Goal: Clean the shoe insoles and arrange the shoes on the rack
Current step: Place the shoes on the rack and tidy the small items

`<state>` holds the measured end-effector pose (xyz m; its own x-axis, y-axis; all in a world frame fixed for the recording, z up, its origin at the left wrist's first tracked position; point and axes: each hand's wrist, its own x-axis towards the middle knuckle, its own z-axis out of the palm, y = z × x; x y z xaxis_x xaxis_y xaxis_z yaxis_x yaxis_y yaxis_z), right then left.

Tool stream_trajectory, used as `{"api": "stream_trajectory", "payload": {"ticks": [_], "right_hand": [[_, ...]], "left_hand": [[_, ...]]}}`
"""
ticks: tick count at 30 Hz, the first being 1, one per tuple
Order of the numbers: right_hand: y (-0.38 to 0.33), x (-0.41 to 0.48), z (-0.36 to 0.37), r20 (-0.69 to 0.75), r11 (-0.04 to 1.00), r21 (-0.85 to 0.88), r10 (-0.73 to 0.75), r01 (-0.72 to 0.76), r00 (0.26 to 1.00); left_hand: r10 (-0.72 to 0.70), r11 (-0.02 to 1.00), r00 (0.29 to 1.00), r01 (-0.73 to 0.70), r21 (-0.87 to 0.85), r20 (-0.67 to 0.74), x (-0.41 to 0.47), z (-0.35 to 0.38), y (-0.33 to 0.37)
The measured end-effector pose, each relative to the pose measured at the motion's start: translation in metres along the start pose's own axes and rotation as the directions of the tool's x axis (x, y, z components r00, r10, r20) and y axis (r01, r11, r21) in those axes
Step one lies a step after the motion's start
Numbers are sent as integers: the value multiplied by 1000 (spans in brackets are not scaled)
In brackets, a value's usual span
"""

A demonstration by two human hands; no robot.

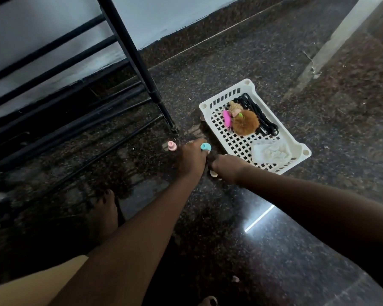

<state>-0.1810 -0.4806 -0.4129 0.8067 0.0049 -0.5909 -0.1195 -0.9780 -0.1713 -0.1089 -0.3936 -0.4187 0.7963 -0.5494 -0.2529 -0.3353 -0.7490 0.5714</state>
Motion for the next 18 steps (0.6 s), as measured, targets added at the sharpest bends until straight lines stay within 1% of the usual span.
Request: {"api": "stream_trajectory", "payload": {"ticks": [1,3,5,6,8,9,10,11,12,13,15,18], "right_hand": [[-2,-1,2,6,1000,19,-5,5,1000],[-1,-6,-1,-45,998,68,-3,6,999],[11,-14,-9,-166,991,133,50,-28,985],[20,-18,-14,-233,982,178,100,-58,967],[41,-27,-26,-371,940,312,254,-138,893],[52,-32,-32,-423,901,394,351,-179,836],[62,-36,-37,-443,857,464,442,-222,780],[71,-37,-39,-425,818,506,512,-273,746],[77,-37,-40,-386,793,510,558,-334,735],[82,-35,-38,-334,779,486,585,-396,739],[85,-30,-32,-259,780,416,594,-467,761],[86,-23,-28,-251,800,367,577,-475,777]], "left_hand": [[8,1000,1000,-8,-15,-3,0,1,1],[35,999,999,-36,-36,-24,0,1,6],[47,997,997,-50,-54,-59,3,0,11],[36,996,996,-42,-77,-76,5,-2,15],[4,990,995,-17,-140,-98,9,-5,26],[8,988,995,-23,-155,-96,11,-4,32],[36,988,996,-48,-144,-81,12,-3,39],[80,990,995,-85,-111,-53,11,0,46],[129,989,991,-131,-71,-25,9,3,52],[172,985,985,-172,-28,-3,8,8,56],[207,976,978,-208,61,18,7,19,59],[216,960,976,-214,179,7,10,36,60]]}}
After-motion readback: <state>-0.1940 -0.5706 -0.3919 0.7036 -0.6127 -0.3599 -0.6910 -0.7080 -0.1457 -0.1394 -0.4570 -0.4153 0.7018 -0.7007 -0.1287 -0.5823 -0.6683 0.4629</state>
